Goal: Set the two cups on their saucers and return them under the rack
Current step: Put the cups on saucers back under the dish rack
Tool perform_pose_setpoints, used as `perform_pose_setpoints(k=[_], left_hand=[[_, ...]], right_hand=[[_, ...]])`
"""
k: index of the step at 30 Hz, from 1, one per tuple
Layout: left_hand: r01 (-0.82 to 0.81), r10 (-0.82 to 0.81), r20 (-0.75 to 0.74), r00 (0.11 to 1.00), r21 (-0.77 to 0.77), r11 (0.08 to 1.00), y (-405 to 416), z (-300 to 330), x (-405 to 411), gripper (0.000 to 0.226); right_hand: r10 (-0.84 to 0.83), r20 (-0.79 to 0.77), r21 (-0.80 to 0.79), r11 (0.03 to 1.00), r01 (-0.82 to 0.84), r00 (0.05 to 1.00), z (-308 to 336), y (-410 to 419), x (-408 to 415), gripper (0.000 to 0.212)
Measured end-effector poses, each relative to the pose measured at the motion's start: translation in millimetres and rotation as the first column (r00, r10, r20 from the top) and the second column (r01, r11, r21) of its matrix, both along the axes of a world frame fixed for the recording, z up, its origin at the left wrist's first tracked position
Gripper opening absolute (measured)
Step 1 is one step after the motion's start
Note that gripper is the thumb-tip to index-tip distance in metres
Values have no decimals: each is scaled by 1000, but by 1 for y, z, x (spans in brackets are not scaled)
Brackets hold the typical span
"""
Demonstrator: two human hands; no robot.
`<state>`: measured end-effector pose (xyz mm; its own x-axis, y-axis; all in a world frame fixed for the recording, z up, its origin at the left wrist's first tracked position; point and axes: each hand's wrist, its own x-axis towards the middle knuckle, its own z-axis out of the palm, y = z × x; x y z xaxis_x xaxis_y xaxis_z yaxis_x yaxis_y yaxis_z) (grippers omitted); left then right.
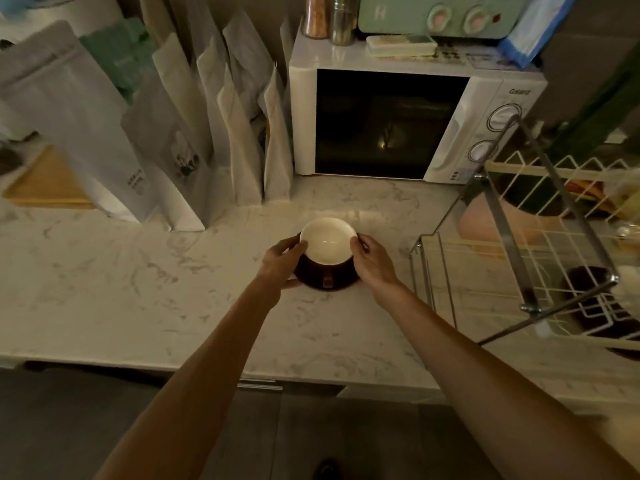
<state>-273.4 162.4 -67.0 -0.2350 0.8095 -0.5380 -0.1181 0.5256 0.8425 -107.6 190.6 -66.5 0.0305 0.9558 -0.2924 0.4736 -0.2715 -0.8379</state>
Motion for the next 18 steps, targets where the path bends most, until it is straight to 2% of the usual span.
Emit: perform_pose_setpoints(k=[8,18], left_hand=[[-12,13,-32,999,18,1000,-9,1,2,34],[-17,20,-58,998,42,999,-64,9,11,33]], right_hand=[[17,17,32,999,-17,1000,0,-7,2,41],[89,1,27,996,-89,996,8,-46,17,37]])
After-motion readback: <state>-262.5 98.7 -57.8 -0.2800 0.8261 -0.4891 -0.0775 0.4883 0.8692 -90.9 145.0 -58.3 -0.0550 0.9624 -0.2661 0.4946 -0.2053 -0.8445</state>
